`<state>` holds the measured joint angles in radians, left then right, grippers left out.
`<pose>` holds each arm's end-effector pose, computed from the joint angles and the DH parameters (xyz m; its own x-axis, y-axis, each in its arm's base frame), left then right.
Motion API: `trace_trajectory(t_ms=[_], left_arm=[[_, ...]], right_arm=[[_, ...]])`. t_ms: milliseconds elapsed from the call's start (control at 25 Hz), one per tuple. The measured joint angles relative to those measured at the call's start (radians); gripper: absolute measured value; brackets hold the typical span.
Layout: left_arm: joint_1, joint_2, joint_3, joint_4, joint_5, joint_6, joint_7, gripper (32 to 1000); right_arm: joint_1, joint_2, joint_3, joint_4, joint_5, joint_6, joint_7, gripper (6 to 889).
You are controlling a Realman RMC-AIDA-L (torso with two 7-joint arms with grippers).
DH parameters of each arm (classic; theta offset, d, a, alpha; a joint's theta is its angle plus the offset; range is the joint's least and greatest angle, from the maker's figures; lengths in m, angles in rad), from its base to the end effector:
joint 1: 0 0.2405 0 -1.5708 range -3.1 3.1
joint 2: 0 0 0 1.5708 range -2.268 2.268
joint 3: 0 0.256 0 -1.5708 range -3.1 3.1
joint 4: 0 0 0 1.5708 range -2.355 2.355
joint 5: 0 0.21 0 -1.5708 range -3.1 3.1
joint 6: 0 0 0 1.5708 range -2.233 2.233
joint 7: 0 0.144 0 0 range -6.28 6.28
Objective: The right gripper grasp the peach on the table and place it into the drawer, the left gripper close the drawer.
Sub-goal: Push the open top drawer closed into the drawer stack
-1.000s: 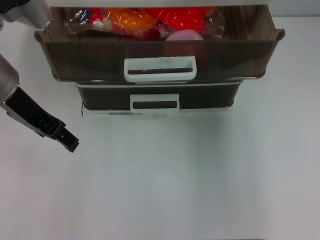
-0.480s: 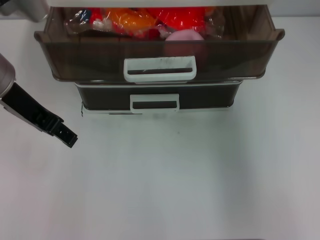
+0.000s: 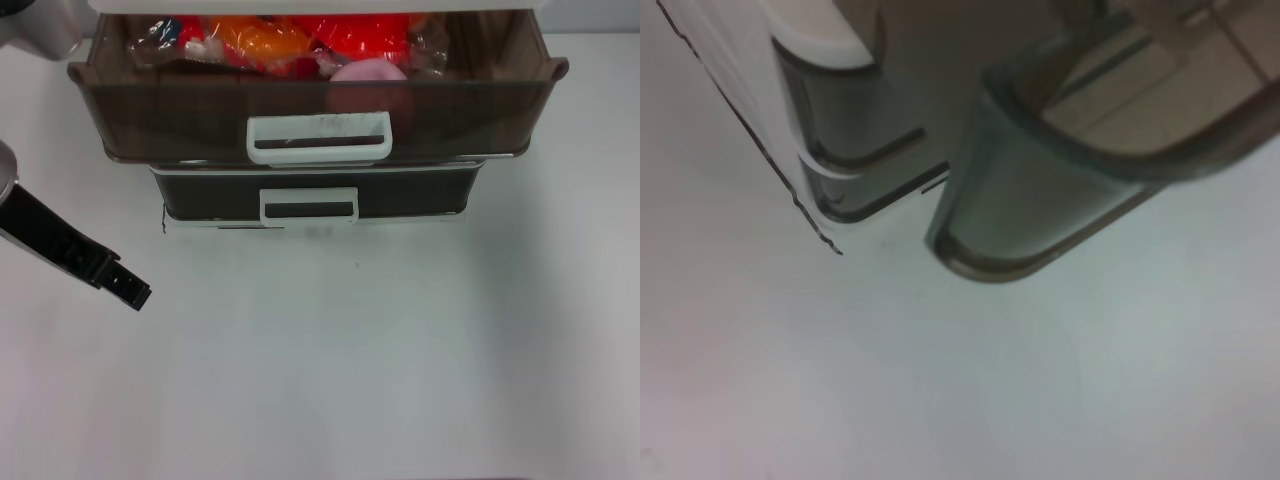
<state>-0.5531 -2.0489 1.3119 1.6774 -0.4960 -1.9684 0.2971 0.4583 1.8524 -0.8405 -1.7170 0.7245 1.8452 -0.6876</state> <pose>-0.1687 0.3115 0.0603 0.5187 0.8286 -0.2105 0.6653 -0.5459 -0.5093 0.2133 0.3266 0.2001 0.7274 -0.6773 -0.1102 -0.5790 -0.5197 -0.6282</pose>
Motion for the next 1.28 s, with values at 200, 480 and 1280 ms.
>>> trace_trajectory(t_ms=[200, 480, 1280], left_arm=[[0.007, -0.0023, 0.002, 0.002, -0.004, 0.0, -0.002, 813], [0.012, -0.0035, 0.046, 0.044, -0.051, -0.009, 0.002, 813], [-0.195, -0.0074, 0.464, 0.294, -0.202, 0.017, 0.066, 813]], right_arm=[[0.031, 0.093, -0.006, 0.229, -0.142, -0.057, -0.152, 867], [0.053, 0.146, -0.007, 0.473, -0.209, -0.181, -0.273, 866], [0.102, 0.168, -0.002, 0.653, -0.184, -0.277, -0.328, 865]])
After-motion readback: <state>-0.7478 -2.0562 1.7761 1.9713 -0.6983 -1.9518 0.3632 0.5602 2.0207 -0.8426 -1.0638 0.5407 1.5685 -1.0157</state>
